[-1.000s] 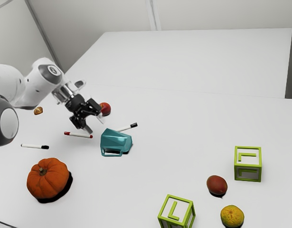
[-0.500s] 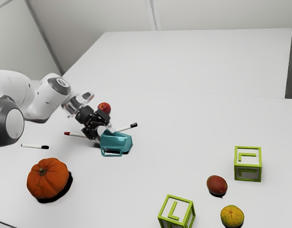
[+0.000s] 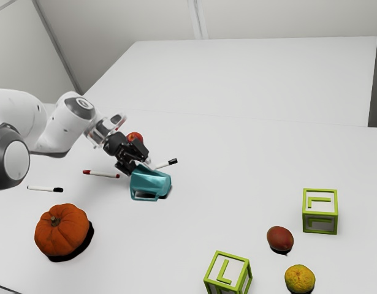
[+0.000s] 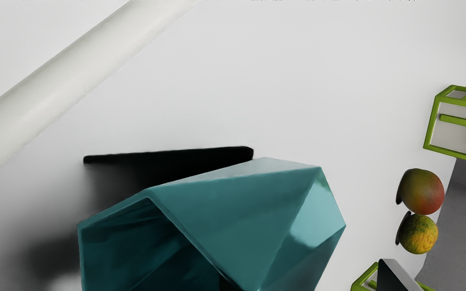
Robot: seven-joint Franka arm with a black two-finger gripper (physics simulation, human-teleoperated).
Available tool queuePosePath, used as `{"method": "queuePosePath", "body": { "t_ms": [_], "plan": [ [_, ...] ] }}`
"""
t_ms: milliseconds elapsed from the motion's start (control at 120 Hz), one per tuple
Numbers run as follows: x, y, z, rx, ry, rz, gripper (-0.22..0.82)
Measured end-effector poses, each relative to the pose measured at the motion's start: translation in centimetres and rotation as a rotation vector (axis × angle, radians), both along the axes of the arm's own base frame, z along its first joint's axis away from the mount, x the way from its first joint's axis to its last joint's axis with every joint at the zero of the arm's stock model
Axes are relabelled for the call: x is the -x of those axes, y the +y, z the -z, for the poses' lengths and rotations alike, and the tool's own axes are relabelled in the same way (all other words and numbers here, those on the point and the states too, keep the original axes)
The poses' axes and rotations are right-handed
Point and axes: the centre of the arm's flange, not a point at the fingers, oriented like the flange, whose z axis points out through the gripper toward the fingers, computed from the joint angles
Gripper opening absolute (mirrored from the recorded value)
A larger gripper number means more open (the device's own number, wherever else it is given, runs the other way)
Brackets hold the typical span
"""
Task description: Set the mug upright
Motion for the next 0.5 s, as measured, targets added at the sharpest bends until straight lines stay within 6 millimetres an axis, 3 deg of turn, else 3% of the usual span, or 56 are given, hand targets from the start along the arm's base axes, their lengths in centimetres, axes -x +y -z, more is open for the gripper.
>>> {"method": "queuePosePath", "body": {
  "t_ms": [233, 350, 500],
  "plan": [
    [-0.4, -1.8, -1.3, 0.005, -0.007, 0.017, 0.09],
    [-0.5, -2.0, -1.4, 0.004, 0.001, 0.013, -0.04],
    [-0.5, -2.0, -1.7, 0.001, 0.007, 0.005, -0.12]
  ]
}}
